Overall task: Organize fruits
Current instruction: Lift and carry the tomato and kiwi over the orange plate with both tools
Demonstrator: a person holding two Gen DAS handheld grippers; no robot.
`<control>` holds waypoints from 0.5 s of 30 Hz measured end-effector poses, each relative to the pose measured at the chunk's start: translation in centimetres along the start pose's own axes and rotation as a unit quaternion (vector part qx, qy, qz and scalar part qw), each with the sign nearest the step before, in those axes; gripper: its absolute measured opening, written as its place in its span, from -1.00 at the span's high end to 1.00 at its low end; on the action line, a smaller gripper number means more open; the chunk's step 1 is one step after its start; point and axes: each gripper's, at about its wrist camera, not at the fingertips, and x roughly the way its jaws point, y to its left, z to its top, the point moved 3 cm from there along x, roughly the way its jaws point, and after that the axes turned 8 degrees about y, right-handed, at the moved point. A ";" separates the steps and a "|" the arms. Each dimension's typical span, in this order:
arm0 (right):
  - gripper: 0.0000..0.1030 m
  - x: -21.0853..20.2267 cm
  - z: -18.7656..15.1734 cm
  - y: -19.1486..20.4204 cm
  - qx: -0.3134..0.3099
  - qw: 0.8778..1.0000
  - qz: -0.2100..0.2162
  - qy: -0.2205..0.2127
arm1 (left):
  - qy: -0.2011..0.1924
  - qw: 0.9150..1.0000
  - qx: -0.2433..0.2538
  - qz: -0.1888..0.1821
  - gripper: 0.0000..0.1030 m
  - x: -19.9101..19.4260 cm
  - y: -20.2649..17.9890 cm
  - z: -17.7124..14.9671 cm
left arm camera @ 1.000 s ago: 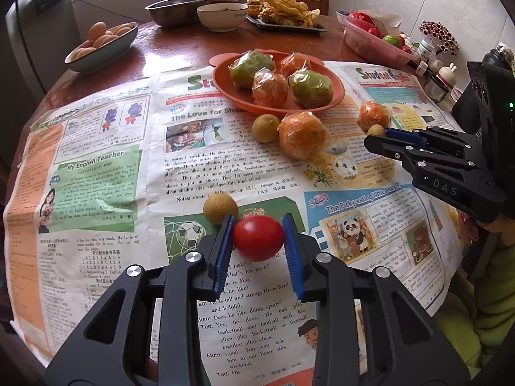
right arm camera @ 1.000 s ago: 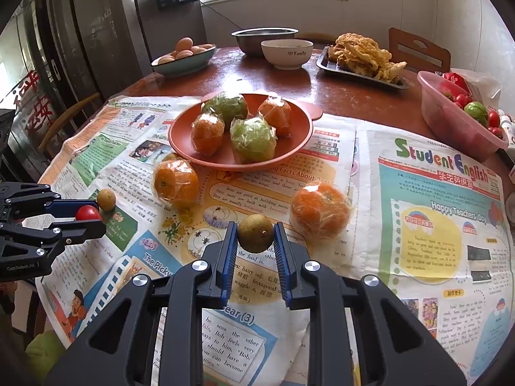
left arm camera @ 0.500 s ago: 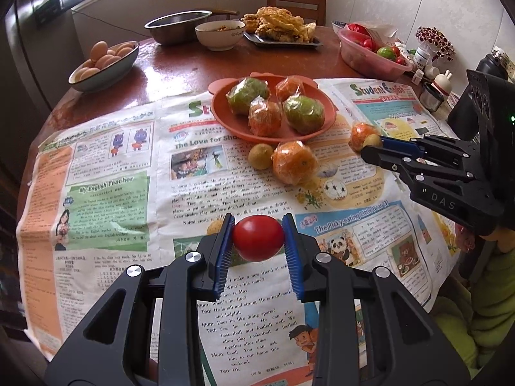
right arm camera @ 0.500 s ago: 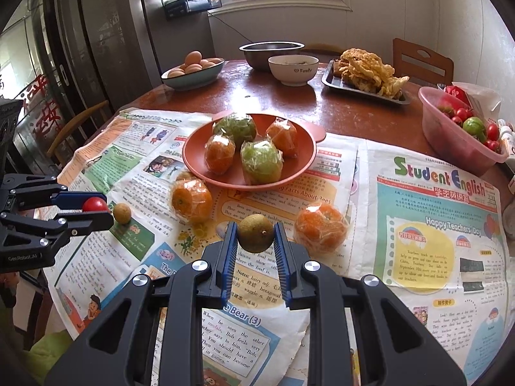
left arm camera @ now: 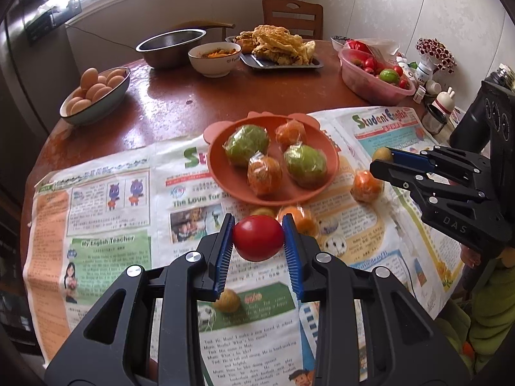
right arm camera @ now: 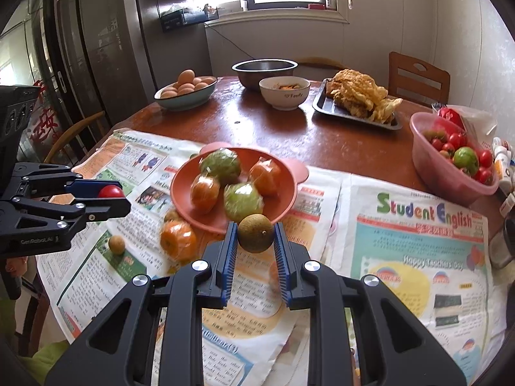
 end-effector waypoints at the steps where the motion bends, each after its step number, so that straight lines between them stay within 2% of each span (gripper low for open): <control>1: 0.57 0.0 0.2 -0.2 0.000 1.000 -0.001 0.000 | 0.000 1.000 0.002 -0.001 0.56 0.2 0.0 0.5; 15: 0.57 2.1 2.7 -2.2 0.007 1.000 0.000 0.008 | 0.022 1.000 -0.005 -0.003 0.56 4.0 1.6 3.9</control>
